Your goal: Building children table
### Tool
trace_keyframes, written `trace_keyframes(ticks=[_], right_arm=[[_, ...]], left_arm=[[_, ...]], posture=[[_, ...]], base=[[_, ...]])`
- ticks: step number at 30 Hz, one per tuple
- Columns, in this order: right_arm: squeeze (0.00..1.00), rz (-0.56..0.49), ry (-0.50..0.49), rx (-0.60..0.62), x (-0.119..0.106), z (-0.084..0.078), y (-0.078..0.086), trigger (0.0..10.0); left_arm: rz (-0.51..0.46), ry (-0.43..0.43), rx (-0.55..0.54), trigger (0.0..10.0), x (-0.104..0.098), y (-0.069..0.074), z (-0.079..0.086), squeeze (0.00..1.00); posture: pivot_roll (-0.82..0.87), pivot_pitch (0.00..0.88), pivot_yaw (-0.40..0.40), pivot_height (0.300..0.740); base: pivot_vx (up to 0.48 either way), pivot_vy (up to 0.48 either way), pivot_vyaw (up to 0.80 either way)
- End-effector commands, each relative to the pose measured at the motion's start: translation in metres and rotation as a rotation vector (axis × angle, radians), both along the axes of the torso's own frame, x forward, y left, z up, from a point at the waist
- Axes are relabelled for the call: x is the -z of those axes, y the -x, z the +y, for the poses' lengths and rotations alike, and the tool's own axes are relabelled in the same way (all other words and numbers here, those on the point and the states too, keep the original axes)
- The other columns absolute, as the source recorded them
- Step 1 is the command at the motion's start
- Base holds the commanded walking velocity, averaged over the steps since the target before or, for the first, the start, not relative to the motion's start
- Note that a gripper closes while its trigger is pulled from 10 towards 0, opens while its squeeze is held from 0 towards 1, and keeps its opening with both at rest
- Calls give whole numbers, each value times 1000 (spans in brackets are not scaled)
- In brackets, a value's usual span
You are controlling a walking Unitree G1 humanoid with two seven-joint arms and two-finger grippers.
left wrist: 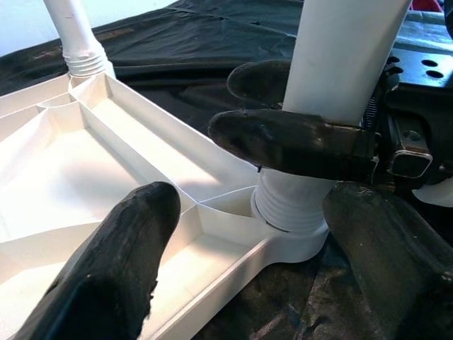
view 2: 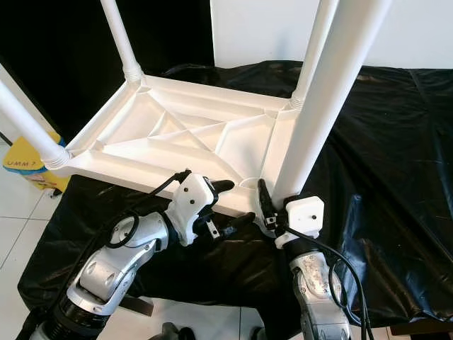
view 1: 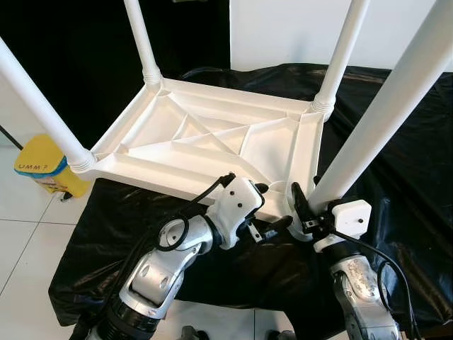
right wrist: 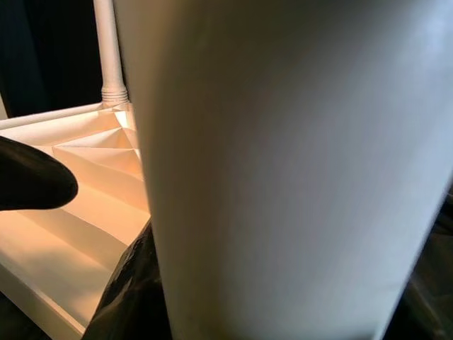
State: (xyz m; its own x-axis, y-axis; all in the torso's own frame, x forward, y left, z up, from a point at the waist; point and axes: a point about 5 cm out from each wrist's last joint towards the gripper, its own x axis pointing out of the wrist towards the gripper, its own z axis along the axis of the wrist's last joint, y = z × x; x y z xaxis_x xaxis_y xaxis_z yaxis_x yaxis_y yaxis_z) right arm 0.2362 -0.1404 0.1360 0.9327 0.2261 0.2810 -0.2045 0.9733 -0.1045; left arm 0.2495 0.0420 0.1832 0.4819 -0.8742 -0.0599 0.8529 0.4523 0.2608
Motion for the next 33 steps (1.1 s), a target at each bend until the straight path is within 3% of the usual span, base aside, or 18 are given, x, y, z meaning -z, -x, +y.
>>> trace_keyframes(ticks=[1,9,18,22,33], right_arm=[[0,197,24,-33,33,4,4,10000],[0,300,-12,38,35,-5,-9,10000],[0,299,-16,150,35,-16,-16,10000],[0,260,-25,326,33,-28,-14,10000],[0,217,-113,578,28,-38,-6,10000]], left_arm=[[-14,-3,13,10000,-2,1,-1,0],[-20,-2,19,10000,-3,0,-2,0],[-22,3,16,10000,-3,0,-4,0],[-23,5,16,10000,-3,0,-4,0],[-24,7,24,10000,-2,1,-6,0]], posture=[[-119,146,63,740],[-121,134,55,740],[-119,128,46,740],[-121,121,44,740],[-126,113,40,740]], base=[[0,0,0],[0,0,0],[0,0,0],[0,0,0],[0,0,0]])
